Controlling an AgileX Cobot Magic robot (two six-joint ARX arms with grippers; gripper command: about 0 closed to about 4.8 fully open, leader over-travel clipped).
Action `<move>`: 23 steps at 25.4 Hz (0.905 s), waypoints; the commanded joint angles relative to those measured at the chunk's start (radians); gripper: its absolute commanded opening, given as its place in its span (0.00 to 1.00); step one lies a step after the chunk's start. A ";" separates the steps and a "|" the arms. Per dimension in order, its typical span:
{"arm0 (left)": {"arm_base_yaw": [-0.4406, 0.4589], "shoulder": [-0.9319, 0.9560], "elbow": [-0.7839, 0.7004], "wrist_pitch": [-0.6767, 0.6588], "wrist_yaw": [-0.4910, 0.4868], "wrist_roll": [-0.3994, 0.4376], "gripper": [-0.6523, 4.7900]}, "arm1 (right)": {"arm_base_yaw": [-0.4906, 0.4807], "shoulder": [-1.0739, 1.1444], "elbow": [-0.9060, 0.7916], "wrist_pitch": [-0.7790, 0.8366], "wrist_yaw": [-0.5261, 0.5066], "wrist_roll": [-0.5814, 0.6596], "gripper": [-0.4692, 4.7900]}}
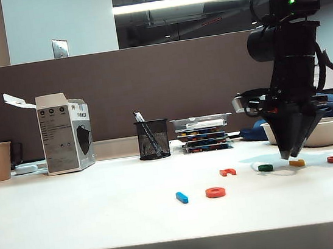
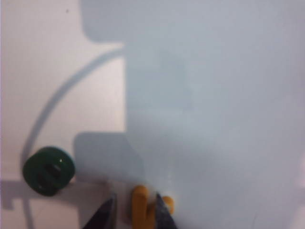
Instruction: Select the appropriate letters from the row of letter magnets placed on the table to arrange into the word "love".
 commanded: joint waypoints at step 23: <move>0.000 -0.002 0.002 -0.013 0.000 0.001 0.11 | -0.005 0.032 0.002 -0.035 -0.019 -0.004 0.28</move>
